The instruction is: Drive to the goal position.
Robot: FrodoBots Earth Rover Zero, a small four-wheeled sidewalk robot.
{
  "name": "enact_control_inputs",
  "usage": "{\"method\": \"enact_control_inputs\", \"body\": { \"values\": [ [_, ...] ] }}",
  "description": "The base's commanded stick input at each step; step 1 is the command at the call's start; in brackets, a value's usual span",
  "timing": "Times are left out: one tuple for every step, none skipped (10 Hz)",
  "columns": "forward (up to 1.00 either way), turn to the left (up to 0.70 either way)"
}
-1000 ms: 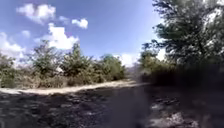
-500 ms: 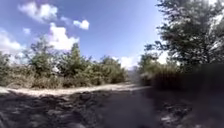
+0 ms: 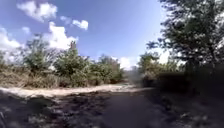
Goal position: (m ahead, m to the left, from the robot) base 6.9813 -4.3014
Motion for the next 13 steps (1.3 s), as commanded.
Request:
{"method": "enact_control_inputs", "body": {
  "values": [
    [0.7,0.0],
    [0.7,0.0],
    [0.7,0.0],
    [0.7,0.0],
    [0.7,0.0],
    [0.7,0.0],
    [0.7,0.0],
    [0.7,0.0],
    [0.7,0.0],
    [0.7,0.0],
    [0.7,0.0],
    [0.7,0.0],
    [0.7,0.0]
  ]
}}
